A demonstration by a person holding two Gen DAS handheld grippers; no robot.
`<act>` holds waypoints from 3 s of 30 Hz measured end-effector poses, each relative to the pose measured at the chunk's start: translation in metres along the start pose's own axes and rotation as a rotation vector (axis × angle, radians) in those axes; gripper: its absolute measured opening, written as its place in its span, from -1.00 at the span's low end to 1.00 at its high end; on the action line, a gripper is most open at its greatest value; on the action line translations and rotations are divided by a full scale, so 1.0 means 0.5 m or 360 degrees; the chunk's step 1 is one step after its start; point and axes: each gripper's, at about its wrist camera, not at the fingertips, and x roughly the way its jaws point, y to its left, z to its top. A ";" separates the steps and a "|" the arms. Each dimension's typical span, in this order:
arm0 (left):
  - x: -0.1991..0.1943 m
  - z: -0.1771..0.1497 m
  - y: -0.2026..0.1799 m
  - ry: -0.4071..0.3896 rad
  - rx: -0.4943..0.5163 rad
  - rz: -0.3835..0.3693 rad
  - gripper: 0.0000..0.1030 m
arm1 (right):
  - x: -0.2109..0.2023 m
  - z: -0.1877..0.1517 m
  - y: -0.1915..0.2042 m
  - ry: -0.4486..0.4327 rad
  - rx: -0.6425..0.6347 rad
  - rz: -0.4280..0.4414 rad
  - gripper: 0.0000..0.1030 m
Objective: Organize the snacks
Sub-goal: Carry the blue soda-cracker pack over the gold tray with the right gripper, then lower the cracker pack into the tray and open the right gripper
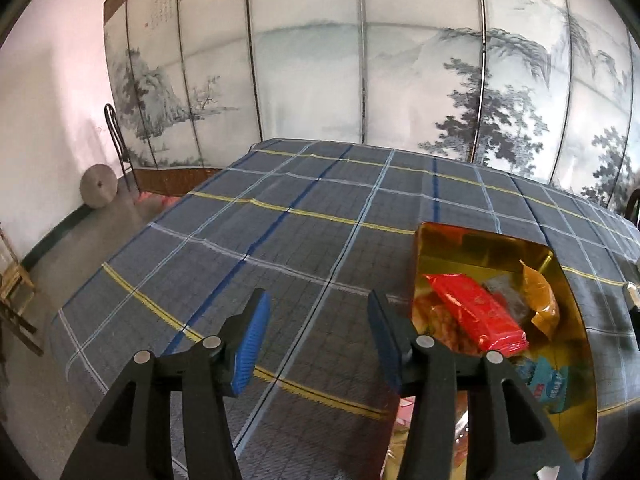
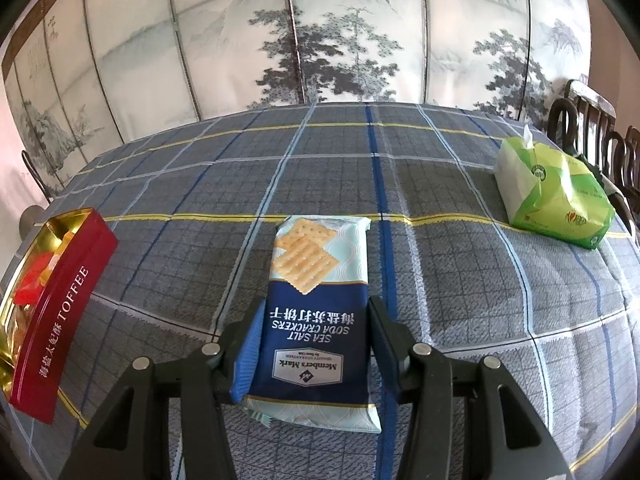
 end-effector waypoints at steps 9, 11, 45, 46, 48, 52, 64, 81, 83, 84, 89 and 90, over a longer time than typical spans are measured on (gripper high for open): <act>-0.015 -0.003 -0.006 -0.0042 0.0048 0.0035 0.19 | -0.016 0.002 0.029 -0.0037 -0.0004 0.0053 -0.02; -0.016 -0.004 -0.008 -0.0046 0.0059 0.0034 0.20 | -0.028 0.008 0.048 -0.0058 -0.0027 0.0080 -0.02; -0.025 -0.009 -0.011 -0.0053 0.0063 -0.0004 0.35 | -0.097 -0.030 0.507 -0.0024 -0.0531 0.0666 -0.02; -0.025 -0.009 -0.011 -0.0055 0.0064 -0.0003 0.35 | -0.096 -0.029 0.510 -0.0020 -0.0531 0.0667 -0.02; -0.025 -0.009 -0.011 -0.0057 0.0062 -0.0007 0.36 | -0.093 -0.029 0.514 -0.0015 -0.0538 0.0662 -0.02; -0.024 -0.009 -0.010 -0.0055 0.0063 -0.0009 0.36 | -0.087 -0.028 0.523 -0.0001 -0.0551 0.0656 -0.02; -0.024 -0.009 -0.010 -0.0058 0.0059 -0.0013 0.36 | -0.069 -0.022 0.537 0.0037 -0.0558 0.0627 -0.02; -0.034 0.002 -0.013 -0.0092 0.0083 -0.0036 0.37 | -0.007 0.025 0.553 0.0138 -0.0551 0.0577 -0.01; -0.037 0.003 -0.016 -0.0098 0.0094 -0.0035 0.37 | 0.003 0.033 0.553 0.0153 -0.0538 0.0581 -0.01; -0.038 0.003 -0.018 -0.0101 0.0101 -0.0033 0.37 | 0.007 0.036 0.554 0.0159 -0.0538 0.0578 -0.01; -0.045 0.006 -0.032 -0.0121 0.0133 -0.0026 0.37 | 0.018 0.047 0.565 0.0169 -0.0542 0.0569 -0.01; -0.045 0.008 -0.034 -0.0124 0.0138 -0.0025 0.37 | 0.020 0.049 0.567 0.0171 -0.0541 0.0568 -0.01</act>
